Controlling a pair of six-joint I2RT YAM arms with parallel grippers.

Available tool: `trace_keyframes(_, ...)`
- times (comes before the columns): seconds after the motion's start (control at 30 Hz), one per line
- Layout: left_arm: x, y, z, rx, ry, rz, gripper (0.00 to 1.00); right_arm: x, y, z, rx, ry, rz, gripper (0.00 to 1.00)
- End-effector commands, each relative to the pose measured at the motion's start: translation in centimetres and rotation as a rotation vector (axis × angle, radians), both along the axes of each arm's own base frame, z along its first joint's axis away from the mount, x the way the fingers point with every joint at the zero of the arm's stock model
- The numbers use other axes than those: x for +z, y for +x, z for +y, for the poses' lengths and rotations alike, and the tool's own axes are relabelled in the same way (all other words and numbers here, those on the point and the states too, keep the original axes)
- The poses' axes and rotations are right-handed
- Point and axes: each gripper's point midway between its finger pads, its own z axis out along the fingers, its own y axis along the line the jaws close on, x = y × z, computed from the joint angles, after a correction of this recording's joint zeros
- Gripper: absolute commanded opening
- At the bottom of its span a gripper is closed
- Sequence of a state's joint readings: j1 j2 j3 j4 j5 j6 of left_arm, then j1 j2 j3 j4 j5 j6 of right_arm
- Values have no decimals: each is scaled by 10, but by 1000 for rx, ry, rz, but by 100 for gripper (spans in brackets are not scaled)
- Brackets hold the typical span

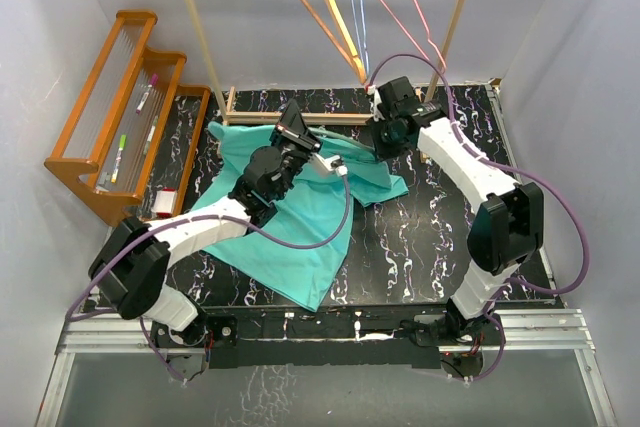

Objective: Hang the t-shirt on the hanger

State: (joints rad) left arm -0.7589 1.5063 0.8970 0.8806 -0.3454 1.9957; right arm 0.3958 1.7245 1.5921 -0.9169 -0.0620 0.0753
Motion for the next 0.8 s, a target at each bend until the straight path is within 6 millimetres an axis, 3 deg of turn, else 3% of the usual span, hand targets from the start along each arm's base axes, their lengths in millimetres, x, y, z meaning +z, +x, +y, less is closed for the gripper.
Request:
trace_keyframes(0.0, -22, -26, -21, -121, 58, 85, 0, 53, 36, 26, 12, 164, -209, 8)
trace_keyframes(0.33, -40, -72, -29, -186, 43, 224, 0, 55, 56, 17, 6, 161, -222, 8)
trace_keyframes(0.43, -41, -85, -38, -215, -16, 308, 0, 45, 62, 19, 10, 155, -202, 8)
trace_keyframes(0.6, -19, -92, -52, -224, -267, 572, 0, 44, 70, 19, 16, 156, -206, 8)
trace_keyframes(0.67, 2, -95, -58, -242, -375, 649, 0, 47, 72, 19, 19, 158, -213, 8)
trace_keyframes(0.77, 1, -99, -64, -240, -436, 737, 0, 53, 74, 22, 27, 174, -222, 8)
